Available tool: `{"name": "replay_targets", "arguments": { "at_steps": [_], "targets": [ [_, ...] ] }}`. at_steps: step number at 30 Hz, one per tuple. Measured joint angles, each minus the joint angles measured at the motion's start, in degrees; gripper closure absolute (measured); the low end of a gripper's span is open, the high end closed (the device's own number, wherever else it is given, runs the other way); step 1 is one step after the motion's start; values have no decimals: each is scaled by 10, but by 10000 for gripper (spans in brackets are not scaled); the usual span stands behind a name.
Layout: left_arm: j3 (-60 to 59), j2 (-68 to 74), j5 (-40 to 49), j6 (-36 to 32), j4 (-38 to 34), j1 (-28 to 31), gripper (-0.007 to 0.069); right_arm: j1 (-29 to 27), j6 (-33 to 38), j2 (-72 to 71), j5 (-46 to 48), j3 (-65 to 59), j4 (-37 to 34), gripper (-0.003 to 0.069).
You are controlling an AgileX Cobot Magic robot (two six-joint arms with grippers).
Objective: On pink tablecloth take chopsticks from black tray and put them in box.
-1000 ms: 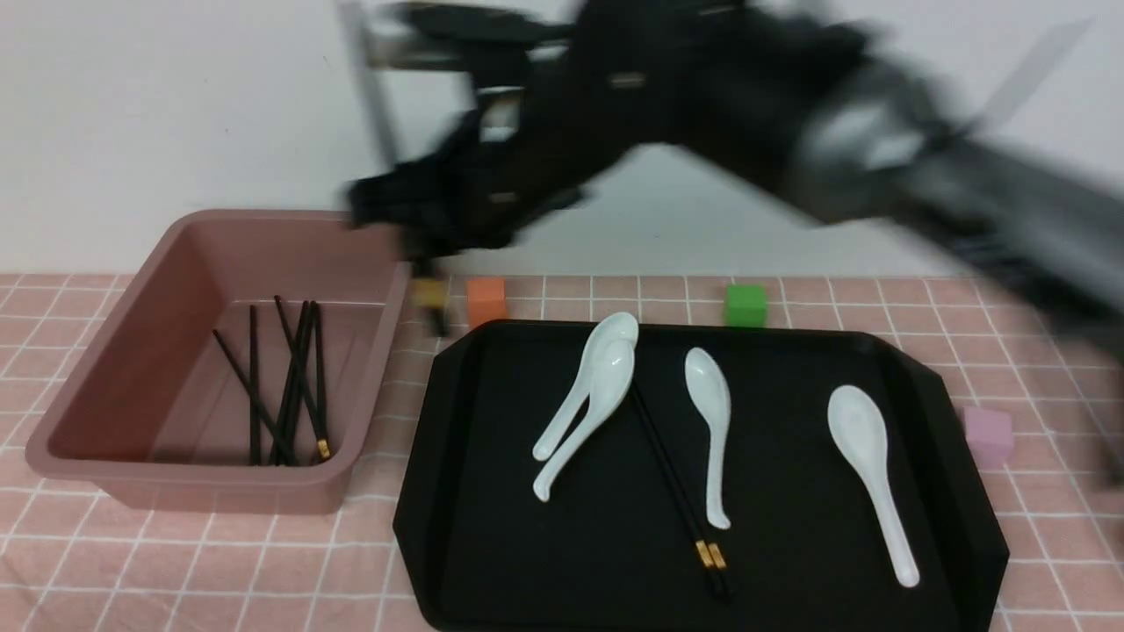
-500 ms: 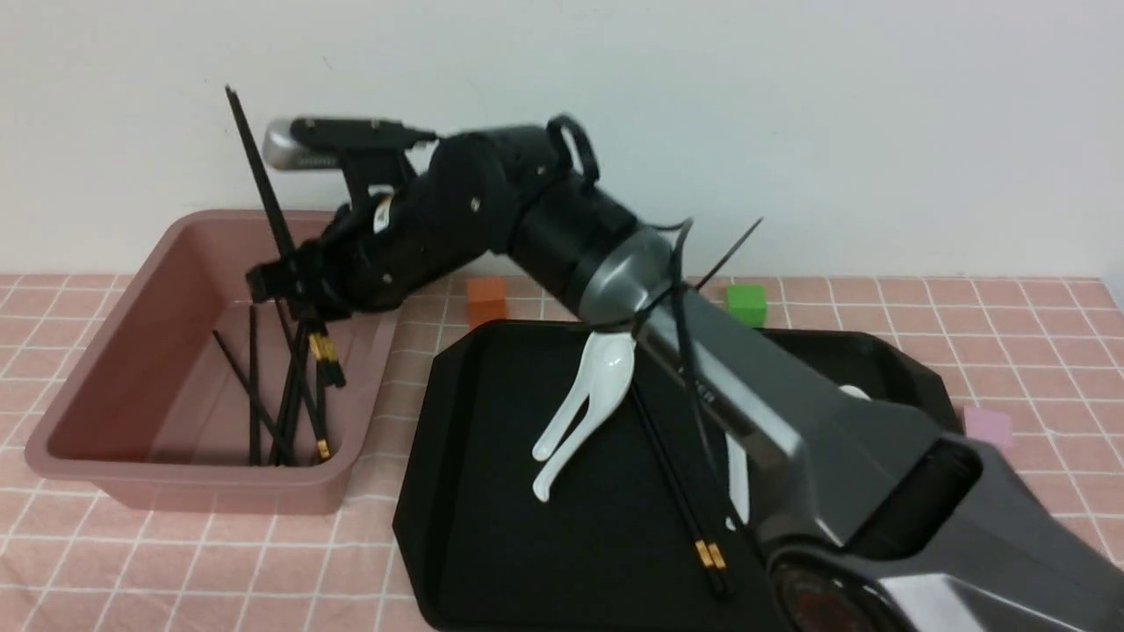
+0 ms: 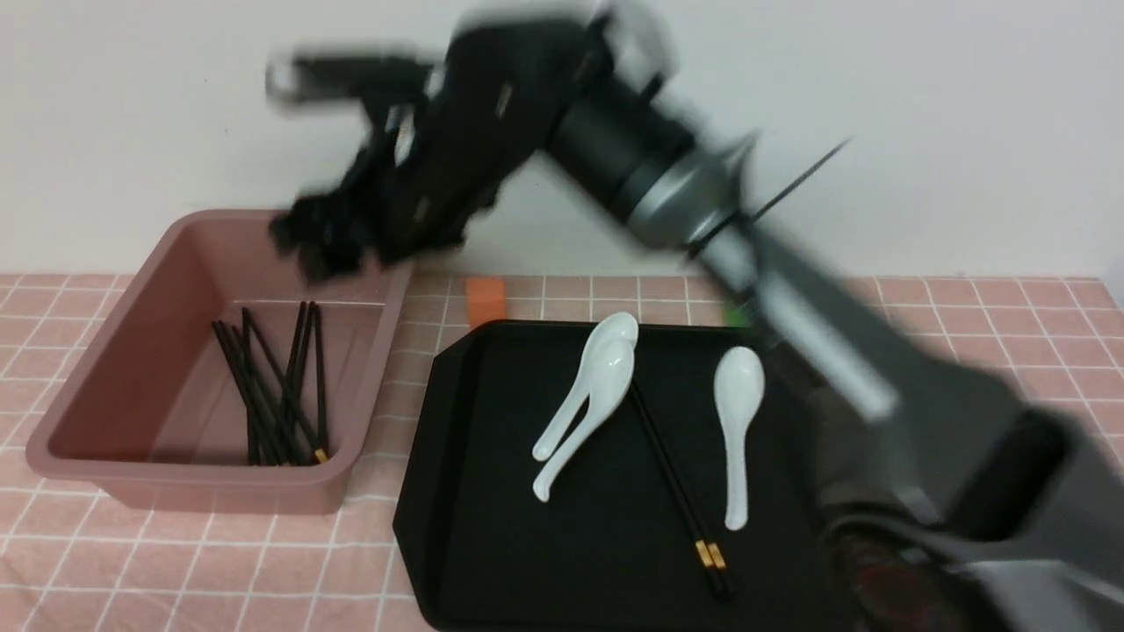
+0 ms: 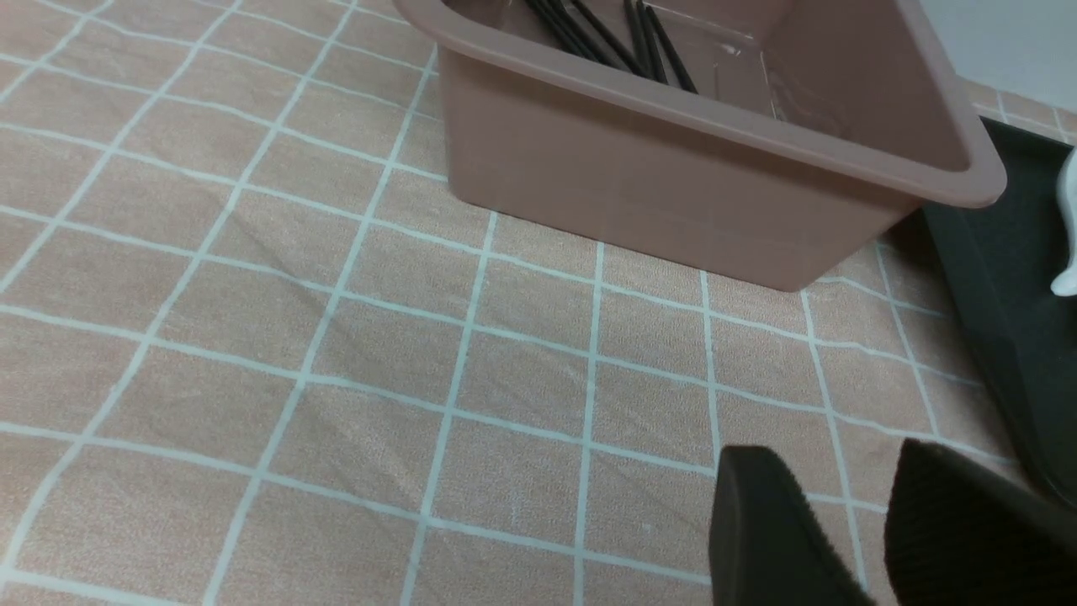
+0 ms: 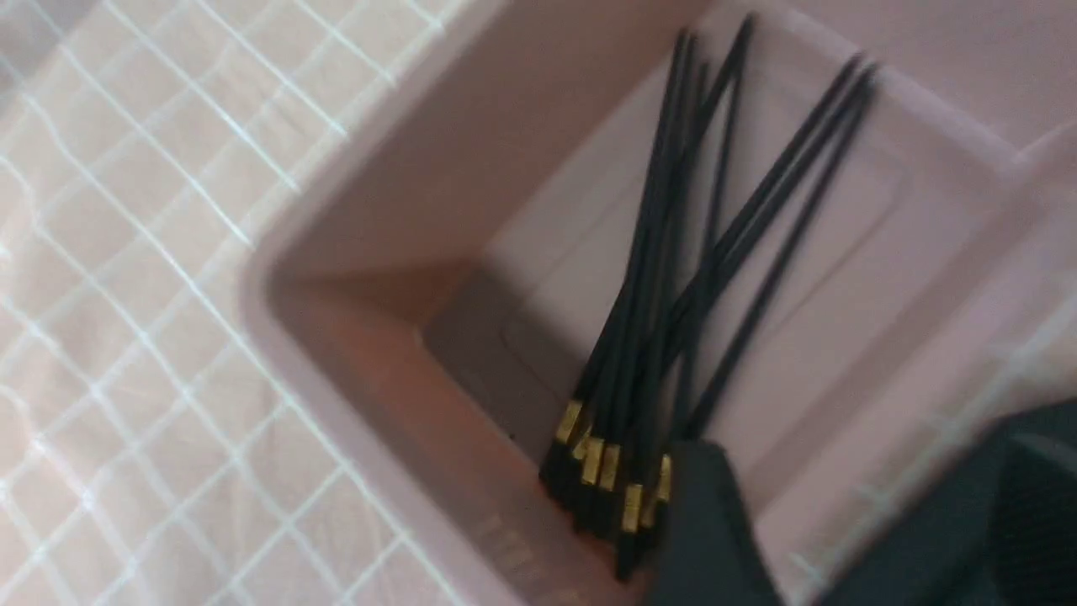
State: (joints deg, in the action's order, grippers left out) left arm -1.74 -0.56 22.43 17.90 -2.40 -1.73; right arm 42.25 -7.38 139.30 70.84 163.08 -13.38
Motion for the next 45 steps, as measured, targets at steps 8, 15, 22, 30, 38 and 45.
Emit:
{"name": "replay_targets", "arguments": {
  "at_steps": [8,15,22,30,38,45],
  "targets": [
    [0,0,0,0,0,0,387,-1,1,-169,18,-18,23,564],
    [0,0,0,0,0,0,387,2,24,-418,17,-306,18,673],
    [0,0,0,0,0,0,387,2,7,-635,14,-651,54,673],
    [0,0,0,0,0,0,387,2,2,-773,13,-869,70,670],
    [0,0,0,0,0,0,387,2,6,-804,17,-904,70,669],
    [0,0,0,0,0,0,387,-99,99,-878,-82,-1026,76,673]
  ]
}}
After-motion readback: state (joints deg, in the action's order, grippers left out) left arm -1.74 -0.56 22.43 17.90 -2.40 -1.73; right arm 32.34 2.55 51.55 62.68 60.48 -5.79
